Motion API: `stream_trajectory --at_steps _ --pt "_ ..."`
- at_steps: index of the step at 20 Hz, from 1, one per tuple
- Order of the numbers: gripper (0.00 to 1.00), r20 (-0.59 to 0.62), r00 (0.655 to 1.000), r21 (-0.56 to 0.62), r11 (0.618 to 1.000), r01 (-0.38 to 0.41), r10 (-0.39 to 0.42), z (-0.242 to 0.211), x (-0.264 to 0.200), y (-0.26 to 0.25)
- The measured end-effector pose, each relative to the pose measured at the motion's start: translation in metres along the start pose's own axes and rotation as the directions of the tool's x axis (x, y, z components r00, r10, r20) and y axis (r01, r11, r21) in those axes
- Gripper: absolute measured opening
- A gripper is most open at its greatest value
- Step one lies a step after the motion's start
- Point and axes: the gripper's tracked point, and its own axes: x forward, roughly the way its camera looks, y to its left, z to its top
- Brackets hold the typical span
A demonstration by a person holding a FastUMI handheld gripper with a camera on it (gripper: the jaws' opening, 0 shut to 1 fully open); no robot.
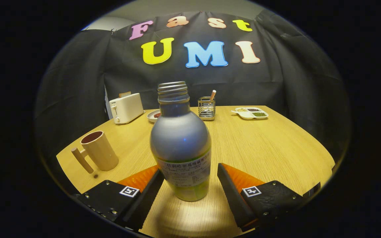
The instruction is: Take the bottle from table, then pour the juice into the cup, finally place the bottle on the coaster
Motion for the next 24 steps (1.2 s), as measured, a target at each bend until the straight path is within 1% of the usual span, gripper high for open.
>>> stream_trajectory --at_steps 4,5,7,9,10,13,14,17,20,22,24 --pt "0.98 -0.025 1.000 0.000 1.000 -0.005 0.005 -0.009 0.005 0.002" --pt "0.95 -0.026 1.000 -0.003 1.000 -0.006 0.006 -0.007 0.003 0.003" --pt "0.84 -0.034 0.999 -0.020 1.000 0.001 -0.002 -0.009 0.004 0.004" --pt "0.82 -0.048 0.999 -0.032 0.999 0.024 -0.025 -0.008 0.004 0.002" --pt "0.79 -0.054 0.998 -0.050 0.998 0.037 -0.039 -0.007 0.003 0.000" --pt "0.77 -0.076 0.996 -0.115 0.992 0.043 -0.052 -0.005 0.005 0.000" --pt "0.75 -0.078 0.994 -0.140 0.988 0.071 -0.082 -0.004 0.004 -0.006" --pt "0.75 -0.076 0.992 -0.192 0.978 0.083 -0.099 0.006 0.001 -0.005" --pt "0.75 -0.066 0.994 -0.263 0.963 0.062 -0.082 0.017 0.002 0.005" --pt "0.75 -0.053 0.996 -0.322 0.945 0.054 -0.075 0.028 0.003 0.011" --pt "0.75 -0.039 0.997 -0.391 0.919 0.048 -0.069 0.037 0.005 0.019"
